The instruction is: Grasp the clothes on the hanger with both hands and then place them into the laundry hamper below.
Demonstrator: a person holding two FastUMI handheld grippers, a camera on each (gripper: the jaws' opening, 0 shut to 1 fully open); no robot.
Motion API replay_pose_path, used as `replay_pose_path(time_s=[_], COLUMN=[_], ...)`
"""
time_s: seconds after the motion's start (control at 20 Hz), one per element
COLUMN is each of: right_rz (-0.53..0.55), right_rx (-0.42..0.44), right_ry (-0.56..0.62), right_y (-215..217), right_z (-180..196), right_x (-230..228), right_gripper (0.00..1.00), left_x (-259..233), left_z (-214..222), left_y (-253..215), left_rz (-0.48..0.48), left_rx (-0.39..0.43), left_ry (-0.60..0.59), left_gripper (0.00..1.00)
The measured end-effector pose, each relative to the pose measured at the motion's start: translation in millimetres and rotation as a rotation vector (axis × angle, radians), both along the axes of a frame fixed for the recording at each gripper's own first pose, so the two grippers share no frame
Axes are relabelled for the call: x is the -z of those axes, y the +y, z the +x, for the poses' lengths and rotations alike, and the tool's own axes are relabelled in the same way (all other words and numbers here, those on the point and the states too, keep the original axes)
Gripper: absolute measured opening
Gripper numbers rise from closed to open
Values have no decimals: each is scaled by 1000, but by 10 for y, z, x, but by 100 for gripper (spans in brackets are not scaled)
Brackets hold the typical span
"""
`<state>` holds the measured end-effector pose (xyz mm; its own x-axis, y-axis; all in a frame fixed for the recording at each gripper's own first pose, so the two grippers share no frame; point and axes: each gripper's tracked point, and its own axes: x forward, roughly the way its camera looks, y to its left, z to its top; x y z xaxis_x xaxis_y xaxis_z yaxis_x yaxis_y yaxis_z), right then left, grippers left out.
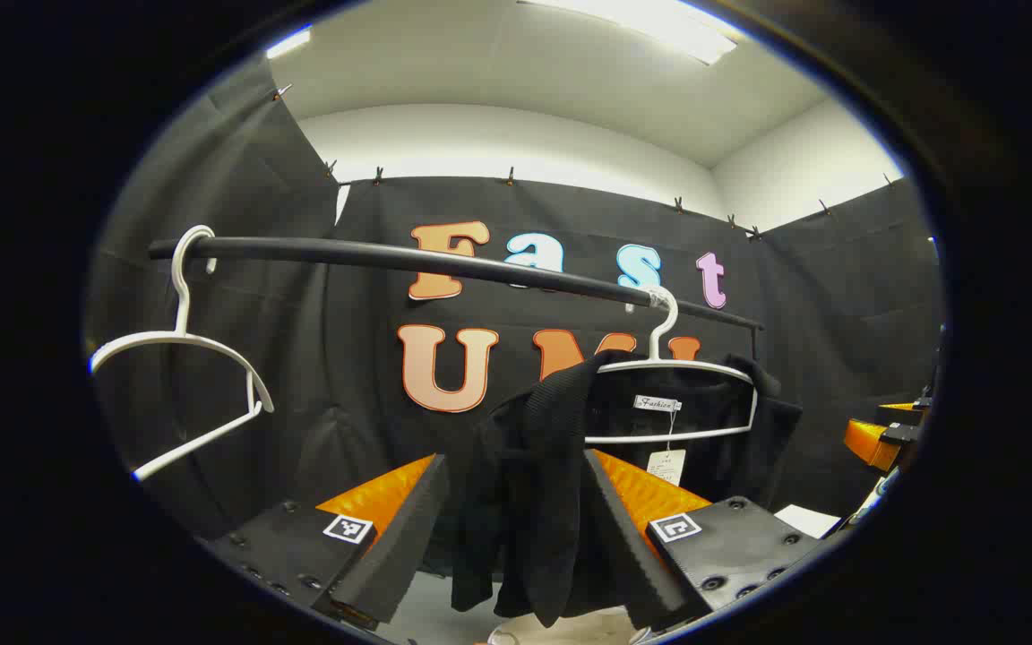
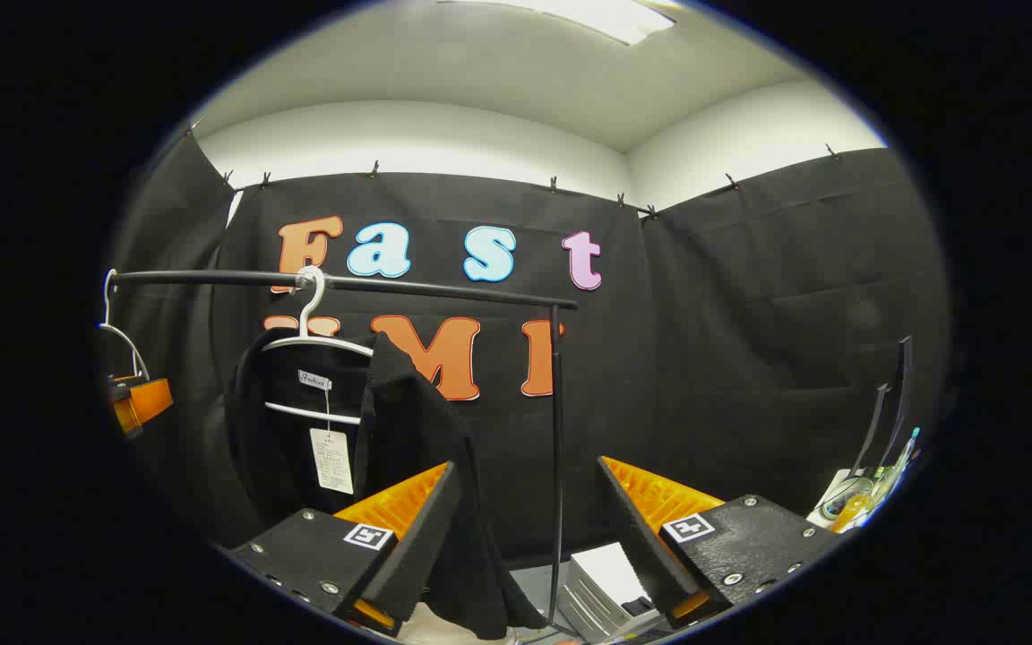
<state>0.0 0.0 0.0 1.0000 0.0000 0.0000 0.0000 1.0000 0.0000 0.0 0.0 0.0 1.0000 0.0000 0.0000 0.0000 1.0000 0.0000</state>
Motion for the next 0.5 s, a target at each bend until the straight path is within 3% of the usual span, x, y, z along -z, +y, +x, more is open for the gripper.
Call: replay_pose_path(time_s=[0.2, 0.25, 0.3, 0.35, 0.4, 0.5], right_rz=[-12, -9, -5, -4, -5, -14], right_rx=[0, 0, 1, 3, 5, 12], right_ry=[7, 7, 9, 6, 3, -2], right_y=[15, 13, -8, -15, -27, -50], right_z=[11, 21, 26, 24, 27, 23], right_x=[27, 29, 19, 7, -5, -18], right_gripper=[94, 94, 94, 94, 94, 94], left_x=[57, 58, 53, 54, 47, 35], left_z=[3, 9, 16, 15, 19, 48], left_y=[-17, -16, -17, -8, -10, -16], left_rz=[-4, -1, 3, 6, 7, 5], left_rx=[2, 0, -2, -3, -5, -7], left_ry=[15, 16, 15, 13, 11, 6], left_gripper=[96, 93, 97, 93, 100, 100])
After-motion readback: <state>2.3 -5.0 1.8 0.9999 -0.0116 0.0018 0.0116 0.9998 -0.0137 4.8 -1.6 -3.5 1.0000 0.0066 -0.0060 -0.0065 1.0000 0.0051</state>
